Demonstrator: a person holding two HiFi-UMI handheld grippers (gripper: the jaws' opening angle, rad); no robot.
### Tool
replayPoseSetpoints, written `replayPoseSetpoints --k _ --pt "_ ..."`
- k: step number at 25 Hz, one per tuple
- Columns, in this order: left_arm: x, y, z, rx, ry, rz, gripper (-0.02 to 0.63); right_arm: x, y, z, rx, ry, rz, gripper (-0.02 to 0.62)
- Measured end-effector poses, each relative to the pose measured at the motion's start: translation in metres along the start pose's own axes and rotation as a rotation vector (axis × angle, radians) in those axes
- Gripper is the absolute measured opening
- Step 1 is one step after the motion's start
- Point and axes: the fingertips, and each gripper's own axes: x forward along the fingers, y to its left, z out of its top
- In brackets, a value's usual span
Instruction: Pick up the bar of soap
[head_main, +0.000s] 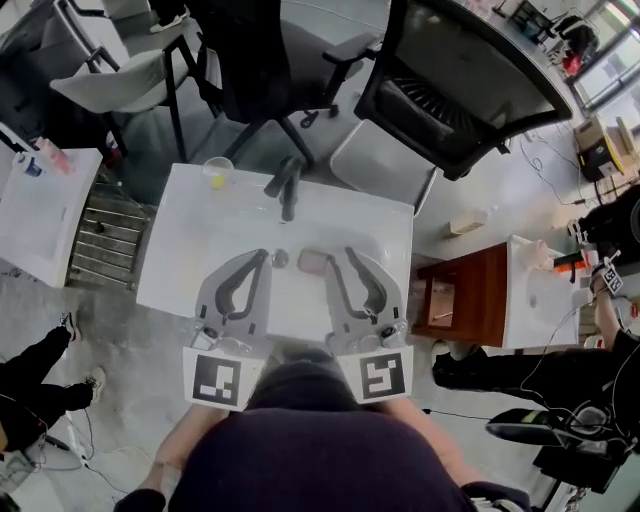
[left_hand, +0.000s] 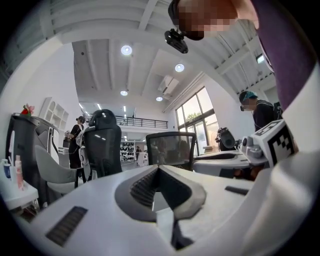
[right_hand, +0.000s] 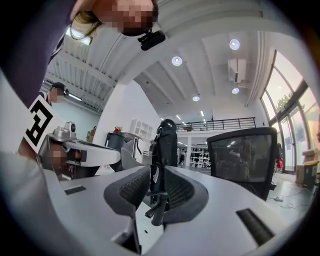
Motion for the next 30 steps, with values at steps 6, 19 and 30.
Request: replayPoseSetpoints --k 6,19,30 --pt "0.019 -0.005 -0.004 0.013 0.002 0.026 -0.003 0.006 -0.018 -0.003 0.020 -0.019 0.032 0.097" --pt "0.044 0.006 -0.029 0.016 0.031 -0.031 -0.003 0.036 -0.026 -0.037 0.004 -0.009 0.044 0.097" --pt "0.063 0.002 -0.080 -0.009 0.073 -0.138 -0.003 0.056 -0.027 -0.109 0.025 0.081 0.075 0.097"
